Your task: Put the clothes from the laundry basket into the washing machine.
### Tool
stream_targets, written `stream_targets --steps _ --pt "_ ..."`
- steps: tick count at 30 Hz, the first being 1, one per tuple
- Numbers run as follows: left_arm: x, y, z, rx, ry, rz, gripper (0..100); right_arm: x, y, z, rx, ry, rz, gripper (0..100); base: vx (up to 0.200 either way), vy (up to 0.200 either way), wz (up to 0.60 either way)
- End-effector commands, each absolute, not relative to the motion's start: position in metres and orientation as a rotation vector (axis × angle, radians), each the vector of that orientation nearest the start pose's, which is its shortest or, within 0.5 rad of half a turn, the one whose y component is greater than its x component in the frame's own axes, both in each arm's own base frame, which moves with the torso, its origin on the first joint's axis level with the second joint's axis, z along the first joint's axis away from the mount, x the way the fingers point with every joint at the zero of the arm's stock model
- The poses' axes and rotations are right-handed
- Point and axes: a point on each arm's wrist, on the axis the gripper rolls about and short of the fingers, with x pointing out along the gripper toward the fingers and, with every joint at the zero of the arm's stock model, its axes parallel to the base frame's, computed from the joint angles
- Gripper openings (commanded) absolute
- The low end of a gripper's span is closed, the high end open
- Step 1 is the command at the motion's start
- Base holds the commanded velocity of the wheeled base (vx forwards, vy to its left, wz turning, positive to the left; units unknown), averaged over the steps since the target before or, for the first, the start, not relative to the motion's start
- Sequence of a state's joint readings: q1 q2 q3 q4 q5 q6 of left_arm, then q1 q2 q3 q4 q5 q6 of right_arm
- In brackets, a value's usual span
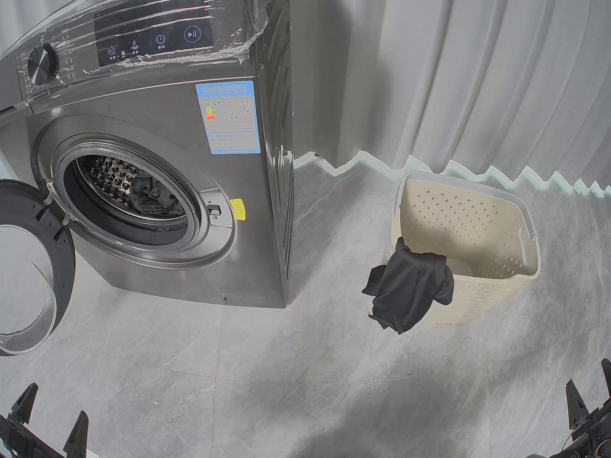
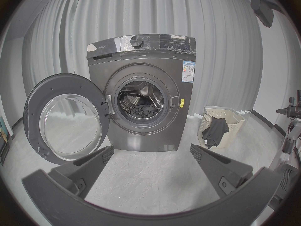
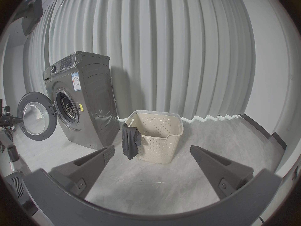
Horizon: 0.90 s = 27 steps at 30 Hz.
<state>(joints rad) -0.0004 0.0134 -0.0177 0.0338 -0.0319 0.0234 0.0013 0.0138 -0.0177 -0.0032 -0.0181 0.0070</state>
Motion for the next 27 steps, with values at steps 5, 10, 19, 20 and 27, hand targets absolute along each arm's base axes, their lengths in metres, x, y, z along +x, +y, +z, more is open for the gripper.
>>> stream_targets --steps 5,10,19,20,27 --pt "-0.0234 -0.0007 0.0751 0.024 0.026 -0.033 100 -0.0229 -0.0004 0.0762 0.006 -0.005 -0.017 100 0.000 0.000 -0.60" --pt "-0.0234 -0.0007 0.0751 0.024 0.026 -0.033 100 -0.0229 -0.0004 0.0762 0.006 -0.005 -0.017 100 0.000 0.000 0.00" --pt "-0.0234 -0.0007 0.0752 0.024 0.024 -0.033 100 -0.0229 -0.0004 0.0762 0.006 -0.005 -0.017 100 0.000 0.000 0.00" --pt "-0.0234 -0.0007 0.0752 0.024 0.024 -0.033 100 -0.0229 -0.0004 0.0762 0.006 -0.005 -0.017 100 0.000 0.000 0.00" --pt "-0.0234 -0.0007 0.0752 0.023 0.024 -0.032 100 -0.0229 -0.0004 0.0762 0.006 -0.005 -0.017 100 0.000 -0.171 0.00"
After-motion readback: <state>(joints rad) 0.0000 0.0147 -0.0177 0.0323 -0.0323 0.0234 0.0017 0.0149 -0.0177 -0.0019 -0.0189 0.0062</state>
